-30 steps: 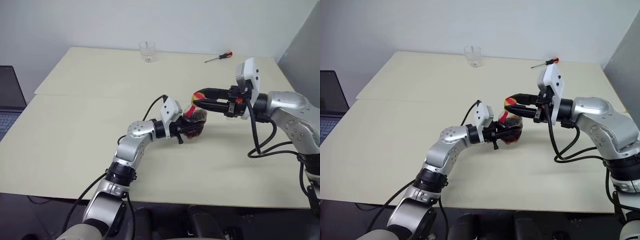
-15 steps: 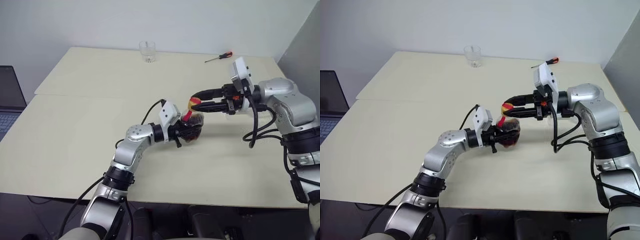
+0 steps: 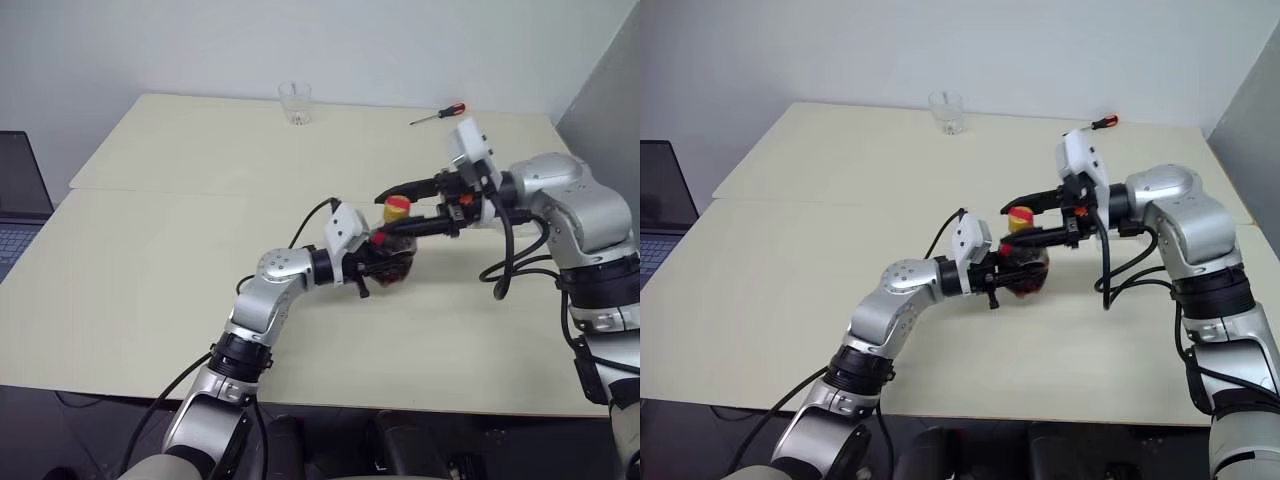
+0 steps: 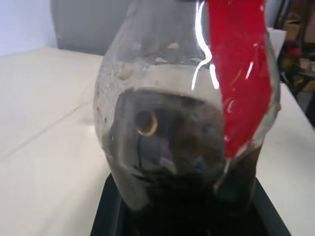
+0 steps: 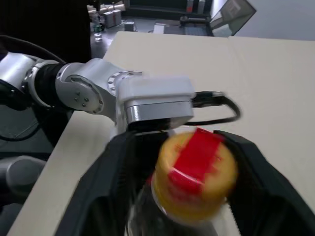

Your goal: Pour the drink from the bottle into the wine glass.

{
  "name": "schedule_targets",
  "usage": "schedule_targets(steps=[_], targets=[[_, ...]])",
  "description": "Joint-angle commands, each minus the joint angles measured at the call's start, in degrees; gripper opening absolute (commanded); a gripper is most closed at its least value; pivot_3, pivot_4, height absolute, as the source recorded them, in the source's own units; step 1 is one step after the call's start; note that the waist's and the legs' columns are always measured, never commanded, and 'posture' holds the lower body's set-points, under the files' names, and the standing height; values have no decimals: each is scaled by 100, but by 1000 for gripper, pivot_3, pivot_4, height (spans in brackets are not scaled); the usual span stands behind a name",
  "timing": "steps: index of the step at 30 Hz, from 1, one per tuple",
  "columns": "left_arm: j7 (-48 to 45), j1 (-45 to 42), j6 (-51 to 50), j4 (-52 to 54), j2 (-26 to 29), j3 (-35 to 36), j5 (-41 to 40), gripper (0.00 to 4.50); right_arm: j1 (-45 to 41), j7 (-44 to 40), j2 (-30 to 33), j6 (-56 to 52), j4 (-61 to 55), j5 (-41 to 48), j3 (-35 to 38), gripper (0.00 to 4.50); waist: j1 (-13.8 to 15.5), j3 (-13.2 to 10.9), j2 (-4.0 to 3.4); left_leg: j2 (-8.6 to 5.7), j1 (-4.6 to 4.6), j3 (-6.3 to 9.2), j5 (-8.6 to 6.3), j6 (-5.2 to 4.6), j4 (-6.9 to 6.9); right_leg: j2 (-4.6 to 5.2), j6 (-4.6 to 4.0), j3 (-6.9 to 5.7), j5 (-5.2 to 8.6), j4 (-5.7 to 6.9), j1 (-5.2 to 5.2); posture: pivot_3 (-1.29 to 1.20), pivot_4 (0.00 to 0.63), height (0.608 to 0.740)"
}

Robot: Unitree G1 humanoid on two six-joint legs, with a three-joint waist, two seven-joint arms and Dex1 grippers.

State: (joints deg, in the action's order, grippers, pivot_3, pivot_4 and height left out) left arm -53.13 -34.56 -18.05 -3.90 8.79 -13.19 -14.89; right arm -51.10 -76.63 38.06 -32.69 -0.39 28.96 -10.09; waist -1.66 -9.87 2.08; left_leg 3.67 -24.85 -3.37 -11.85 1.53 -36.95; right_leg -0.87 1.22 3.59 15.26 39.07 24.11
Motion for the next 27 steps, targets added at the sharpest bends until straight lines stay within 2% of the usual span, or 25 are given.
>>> schedule_targets(steps=[1, 2, 3, 10, 13, 16, 20, 27], targets=[[-4, -108, 153, 301, -17, 18, -109, 980, 15, 144, 131, -236, -535, 251, 346, 4050, -11, 0, 0, 0, 1, 0, 0, 0, 0, 0, 0, 1, 0, 1, 0, 0, 150, 740], [-13, -106, 151, 301, -15, 13, -114, 980, 50, 210, 165, -269, -641, 265, 405, 4385, -12, 0, 0, 0, 1, 0, 0, 0, 0, 0, 0, 2, 0, 2, 0, 0, 150, 740], [-19, -107, 146, 298, -15, 11, -122, 980, 79, 319, 184, -288, -711, 266, 484, 4483, -11, 0, 0, 0, 2, 2, 0, 0, -1, -1, 0, 0, 0, 3, 0, 0, 150, 740], [-38, -80, 169, 289, -29, -20, -123, 980, 529, 1370, 346, -693, -1212, 334, 1299, 4500, 0, 0, 0, -2, 2, 0, 0, 0, -2, 2, 0, 0, 0, 2, -3, 0, 150, 740], [9, -39, 196, 310, -25, -2, -105, 980, 914, 1842, 551, -1128, -1882, 431, 1569, 4500, 0, 0, 0, -2, 1, -1, 0, 0, 0, 2, 1, 2, 0, 1, -1, 0, 150, 740], [122, -21, 251, 250, -49, 41, -69, 980, 1131, 2523, 504, -1776, -2707, 887, 1965, 4500, -13, 0, 0, -1, 1, 2, 0, 0, 2, 0, 1, 4, 0, 1, 0, 0, 150, 740], [188, -48, 342, 118, -67, 13, -26, 980, 963, 4264, -156, -2892, -3603, 1117, 2092, 4500, -33, 1, -2, 2, 7, 7, 0, 0, 1, -4, 3, 6, 2, 8, -2, 0, 150, 740], [123, -80, 324, 68, -67, -35, -63, 980, 821, 6150, -1329, -4072, -4474, 1317, 2137, 4500, -14, 2, -2, -1, 3, 1, 0, 1, 0, 1, 8, 7, 5, 6, -1, 0, 150, 740]])
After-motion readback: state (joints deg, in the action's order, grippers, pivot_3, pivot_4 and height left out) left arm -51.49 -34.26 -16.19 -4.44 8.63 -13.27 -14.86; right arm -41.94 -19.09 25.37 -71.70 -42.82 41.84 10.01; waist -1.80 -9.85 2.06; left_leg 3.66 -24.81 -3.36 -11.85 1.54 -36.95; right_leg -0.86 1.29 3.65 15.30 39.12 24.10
